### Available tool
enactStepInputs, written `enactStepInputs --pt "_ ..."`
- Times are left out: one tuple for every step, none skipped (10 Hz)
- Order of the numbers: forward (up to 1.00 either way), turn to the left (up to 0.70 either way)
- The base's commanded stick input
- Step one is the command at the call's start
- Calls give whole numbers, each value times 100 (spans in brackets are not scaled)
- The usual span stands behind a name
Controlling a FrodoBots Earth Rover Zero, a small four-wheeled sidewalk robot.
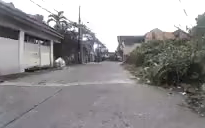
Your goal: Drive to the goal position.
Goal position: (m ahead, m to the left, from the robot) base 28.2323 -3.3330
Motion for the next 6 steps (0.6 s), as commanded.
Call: enactStepInputs --pt "100 -31" --pt "100 -15" --pt "100 1" --pt "100 1" --pt "100 1" --pt "100 1"
